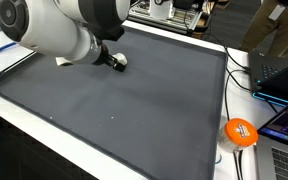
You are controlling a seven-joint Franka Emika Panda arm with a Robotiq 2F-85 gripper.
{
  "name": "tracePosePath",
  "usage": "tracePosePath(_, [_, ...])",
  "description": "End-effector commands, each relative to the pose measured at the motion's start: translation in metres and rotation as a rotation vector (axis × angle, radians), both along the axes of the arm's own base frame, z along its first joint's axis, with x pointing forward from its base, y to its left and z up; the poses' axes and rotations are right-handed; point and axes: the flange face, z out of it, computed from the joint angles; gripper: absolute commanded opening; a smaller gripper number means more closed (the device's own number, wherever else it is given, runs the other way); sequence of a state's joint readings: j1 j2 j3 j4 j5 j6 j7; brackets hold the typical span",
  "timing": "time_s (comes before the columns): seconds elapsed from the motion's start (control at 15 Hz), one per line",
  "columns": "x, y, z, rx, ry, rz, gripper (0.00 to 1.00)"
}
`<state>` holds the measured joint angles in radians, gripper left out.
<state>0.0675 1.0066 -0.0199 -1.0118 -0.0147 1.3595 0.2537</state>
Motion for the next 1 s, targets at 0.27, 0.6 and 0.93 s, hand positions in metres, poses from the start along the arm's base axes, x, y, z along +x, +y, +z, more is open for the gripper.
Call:
tracePosePath(0.27, [0.009, 0.001, -0.004, -0.001, -0.044, -0.004, 1.00])
tracePosePath(0.6, [-0.005, -0.006, 0.007, -0.019, -0.060, -0.021, 1.00])
tracePosePath(0.93, [-0.028, -0.011, 0.032, -0.018, -0.127, -0.048, 1.00])
